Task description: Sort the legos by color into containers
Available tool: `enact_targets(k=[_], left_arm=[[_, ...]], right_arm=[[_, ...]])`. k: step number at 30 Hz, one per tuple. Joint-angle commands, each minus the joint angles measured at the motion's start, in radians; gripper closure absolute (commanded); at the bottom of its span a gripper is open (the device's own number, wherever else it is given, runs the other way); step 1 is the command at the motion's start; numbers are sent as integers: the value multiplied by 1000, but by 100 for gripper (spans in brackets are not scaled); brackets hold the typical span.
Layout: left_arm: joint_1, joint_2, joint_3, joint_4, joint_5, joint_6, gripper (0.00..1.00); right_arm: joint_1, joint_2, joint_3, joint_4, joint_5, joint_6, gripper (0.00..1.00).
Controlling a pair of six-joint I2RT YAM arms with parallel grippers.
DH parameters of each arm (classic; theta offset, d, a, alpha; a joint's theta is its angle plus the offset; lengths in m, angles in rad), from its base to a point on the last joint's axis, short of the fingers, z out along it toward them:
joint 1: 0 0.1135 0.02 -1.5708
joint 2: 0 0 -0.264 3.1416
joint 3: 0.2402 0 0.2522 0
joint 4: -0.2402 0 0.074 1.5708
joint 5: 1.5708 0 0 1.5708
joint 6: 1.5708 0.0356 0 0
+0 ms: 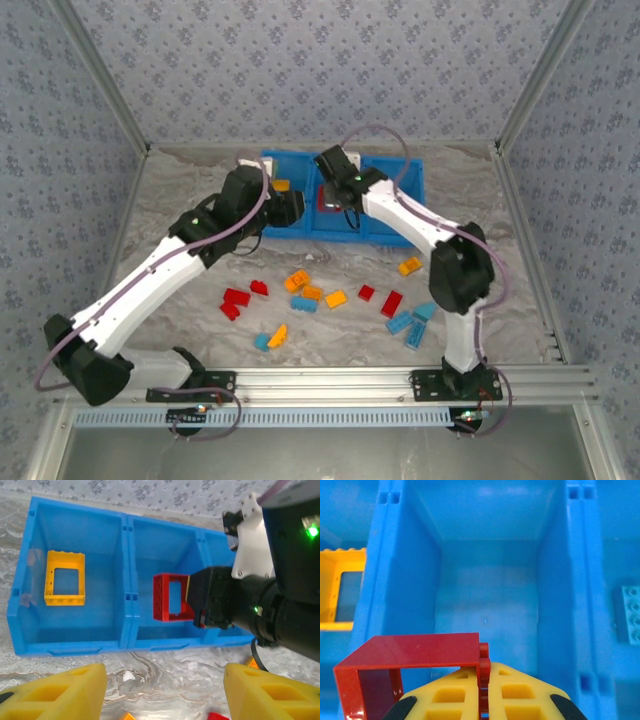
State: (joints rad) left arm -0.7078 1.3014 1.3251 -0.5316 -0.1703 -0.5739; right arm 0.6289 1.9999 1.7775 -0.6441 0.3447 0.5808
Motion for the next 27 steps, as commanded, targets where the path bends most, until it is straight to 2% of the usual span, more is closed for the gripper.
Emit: enact_targets(k=[1, 10, 19, 27], left_arm=[[27, 62, 59, 6, 46, 6, 37], [37, 163, 77, 77, 58, 5, 38], [25, 166, 72, 88, 55, 11, 39], [6, 127, 59, 40, 24, 12, 39]], right_arm=[[-40, 113, 157, -79, -31, -46, 90], [-109, 337, 376, -107, -104, -21, 89], [-121, 475, 504, -142, -118, 9, 86], [-120, 429, 492, -147, -114, 4, 60]])
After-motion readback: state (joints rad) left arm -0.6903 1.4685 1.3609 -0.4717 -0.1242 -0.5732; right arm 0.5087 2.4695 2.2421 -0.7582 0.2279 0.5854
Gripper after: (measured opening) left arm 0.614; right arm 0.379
